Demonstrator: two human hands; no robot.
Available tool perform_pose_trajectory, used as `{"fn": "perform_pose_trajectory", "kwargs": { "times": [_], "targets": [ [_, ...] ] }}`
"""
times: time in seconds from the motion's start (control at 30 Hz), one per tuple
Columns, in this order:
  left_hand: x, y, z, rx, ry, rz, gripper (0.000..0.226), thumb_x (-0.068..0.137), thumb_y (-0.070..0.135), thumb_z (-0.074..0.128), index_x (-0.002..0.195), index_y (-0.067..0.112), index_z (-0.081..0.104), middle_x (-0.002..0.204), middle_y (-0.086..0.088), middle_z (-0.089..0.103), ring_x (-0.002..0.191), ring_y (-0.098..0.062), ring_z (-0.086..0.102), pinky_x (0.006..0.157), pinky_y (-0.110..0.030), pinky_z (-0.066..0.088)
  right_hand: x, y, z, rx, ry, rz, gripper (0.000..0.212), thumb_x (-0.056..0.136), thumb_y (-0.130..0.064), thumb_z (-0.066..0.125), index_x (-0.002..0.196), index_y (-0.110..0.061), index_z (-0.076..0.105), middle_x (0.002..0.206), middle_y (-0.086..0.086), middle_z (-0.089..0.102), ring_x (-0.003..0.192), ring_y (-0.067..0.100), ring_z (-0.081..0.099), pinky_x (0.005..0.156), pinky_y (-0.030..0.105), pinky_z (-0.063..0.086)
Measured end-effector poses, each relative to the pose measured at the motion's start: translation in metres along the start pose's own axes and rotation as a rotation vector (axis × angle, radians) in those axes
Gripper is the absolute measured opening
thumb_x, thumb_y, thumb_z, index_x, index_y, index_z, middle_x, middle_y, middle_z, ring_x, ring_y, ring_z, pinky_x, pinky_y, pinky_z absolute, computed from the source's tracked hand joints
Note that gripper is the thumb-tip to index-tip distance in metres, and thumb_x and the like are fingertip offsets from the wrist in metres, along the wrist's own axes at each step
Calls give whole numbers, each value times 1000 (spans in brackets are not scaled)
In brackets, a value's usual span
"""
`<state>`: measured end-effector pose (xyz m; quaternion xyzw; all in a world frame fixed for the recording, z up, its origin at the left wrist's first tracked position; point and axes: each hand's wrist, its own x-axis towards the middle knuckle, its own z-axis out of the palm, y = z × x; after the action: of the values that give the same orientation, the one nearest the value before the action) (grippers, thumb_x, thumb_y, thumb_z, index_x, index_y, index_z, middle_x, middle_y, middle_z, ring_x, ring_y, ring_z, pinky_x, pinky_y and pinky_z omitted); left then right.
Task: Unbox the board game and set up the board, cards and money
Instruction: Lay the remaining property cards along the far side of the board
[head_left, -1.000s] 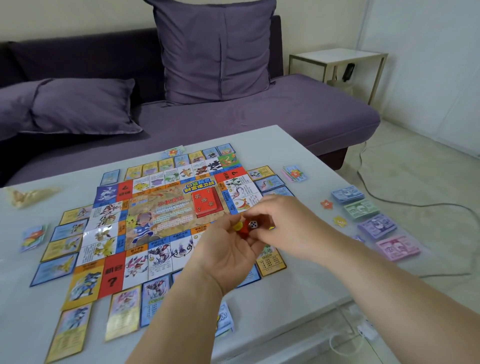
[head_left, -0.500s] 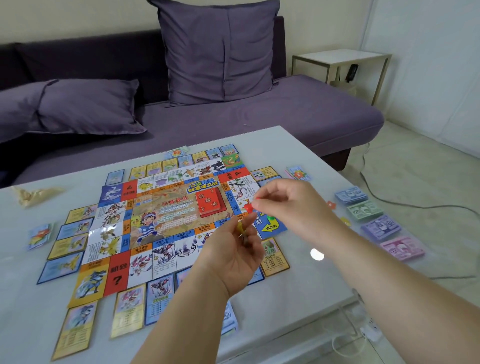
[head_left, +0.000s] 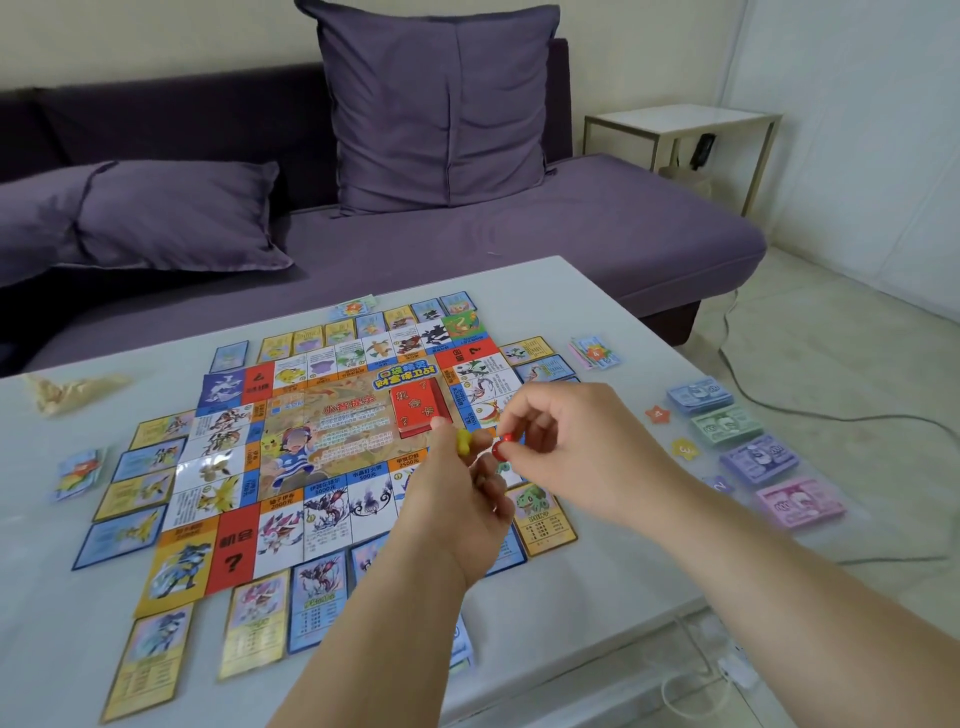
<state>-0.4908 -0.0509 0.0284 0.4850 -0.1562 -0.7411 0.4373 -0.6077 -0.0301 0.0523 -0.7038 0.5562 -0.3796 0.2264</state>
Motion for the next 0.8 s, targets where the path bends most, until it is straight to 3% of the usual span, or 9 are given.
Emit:
{"fn": "perform_pose_trajectory", "kwargs": {
  "times": [0.1,0.2,0.37,0.43,0.57,0.7,0.8],
  "targets": [
    [0,-1,1,-97,-42,-50,51,97,54,32,70,19,56,83,-2,54,71,-11,46,70,-23,36,-1,-3,6,-64,21,-87,21,76,-3,67,87,-21,70,66,-14,57,64,7,54,57,17,44],
    [-4,-3,5,-77,-88,-78,54,99,52,26,70,18,57,83,-2,61,86,-14,56,84,-30,39,0,-1,12,-164,-16,-180,31,79,-5,65,105,-22,70,77,-8,57,68,10,53,64,23,45],
    [-5,-2,5,-139,-39,-94,50,96,56,34,102,14,61,89,-3,60,91,-13,53,93,-27,40,3,8,17,-219,13,-276,21,80,-15,64,98,-19,74,80,-1,59,68,13,56,60,38,51],
    [-4,-3,4,-129,-37,-91,49,94,57,36,100,15,61,87,-3,58,81,-12,48,88,-26,40,3,9,20,-244,30,-298,18,80,-19,63,94,-18,74,78,-1,59,66,14,58,58,37,52],
    [-8,1,6,-12,-8,-16,49,95,56,36,91,18,66,73,-1,39,61,-10,34,59,-21,36,14,12,6,-137,114,-185,8,83,-15,70,89,-15,76,69,-16,54,63,-3,54,62,8,40],
    [-12,15,2,186,30,117,25,97,24,46,99,17,70,76,-1,38,62,-11,34,57,-24,36,22,33,-16,-210,59,125,11,85,-18,68,79,-11,74,64,-12,60,56,-6,54,56,4,37],
    [-4,19,-2,783,53,395,27,97,14,44,105,20,68,62,5,45,47,-5,37,47,-17,36,21,45,-11,-327,-43,228,13,88,-21,64,86,-13,74,74,-5,65,59,0,50,49,6,33]
  ]
}}
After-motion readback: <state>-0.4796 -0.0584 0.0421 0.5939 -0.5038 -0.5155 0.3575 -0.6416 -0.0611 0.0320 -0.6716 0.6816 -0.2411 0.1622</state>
